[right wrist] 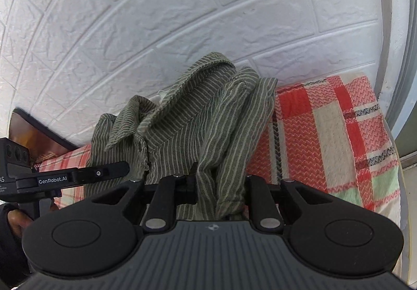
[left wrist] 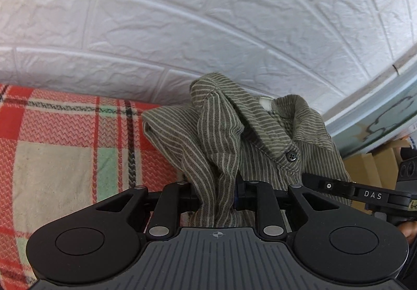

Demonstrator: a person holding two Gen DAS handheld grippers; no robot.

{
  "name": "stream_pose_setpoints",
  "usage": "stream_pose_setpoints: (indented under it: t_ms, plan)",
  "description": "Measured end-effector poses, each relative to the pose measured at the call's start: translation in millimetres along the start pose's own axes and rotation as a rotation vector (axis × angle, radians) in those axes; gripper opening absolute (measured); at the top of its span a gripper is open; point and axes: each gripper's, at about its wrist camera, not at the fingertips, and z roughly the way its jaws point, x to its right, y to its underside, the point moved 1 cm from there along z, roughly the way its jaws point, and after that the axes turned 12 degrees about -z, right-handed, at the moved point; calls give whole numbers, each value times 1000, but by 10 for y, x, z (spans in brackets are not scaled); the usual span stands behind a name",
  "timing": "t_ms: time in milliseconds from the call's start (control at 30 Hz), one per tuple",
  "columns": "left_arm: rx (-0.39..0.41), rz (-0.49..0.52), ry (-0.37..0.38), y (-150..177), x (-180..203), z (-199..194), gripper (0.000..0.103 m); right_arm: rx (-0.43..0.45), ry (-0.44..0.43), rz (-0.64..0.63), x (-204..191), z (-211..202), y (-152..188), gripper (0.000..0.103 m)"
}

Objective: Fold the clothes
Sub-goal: 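Lower the shirt onto the bedspread with both tools, collar side up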

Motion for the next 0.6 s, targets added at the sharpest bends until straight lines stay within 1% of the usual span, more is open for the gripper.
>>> stream_pose_setpoints:
  t_ms: [33, 67, 133, 200, 233, 300, 333, 367, 433, 500, 567, 600]
  plan:
    - [-2, -7, -2, -6, -32, 26, 27, 0, 3, 0, 20, 25, 7, 23]
    - [-3, -16, -7, -9, -71, 40, 30, 0, 7, 0, 41, 49, 14, 25]
    - [-2, -36, -7, -20, -119, 17, 42, 6, 24, 8, 80, 54, 38, 43]
    - [-4, -63, 1, -35, -170, -30, 45, 16, 38, 20, 124, 12, 69, 47]
    - [1, -68, -1, -52, -190, -89, 53, 15, 38, 27, 148, -21, 83, 49]
    - [20, -71, -11, -100, -235, -230, 56, 12, 46, 30, 173, -113, 103, 53]
    - [33, -74, -17, -136, -265, -321, 59, 16, 53, 19, 170, -181, 109, 53]
    - [47, -81, -19, -163, -291, -422, 60, 30, 62, 4, 158, -258, 106, 53]
    - [81, -81, -35, -212, -312, -628, 58, 57, 80, -25, 135, -413, 98, 53]
    - [111, -30, -42, -268, -209, -771, 57, 96, 99, -64, 77, -553, 51, 53]
    - [127, 46, -69, -344, -31, -790, 56, 113, 121, -128, -19, -574, -23, 53]
    - [129, 85, -89, -377, 64, -728, 57, 114, 130, -162, -67, -566, -55, 53]
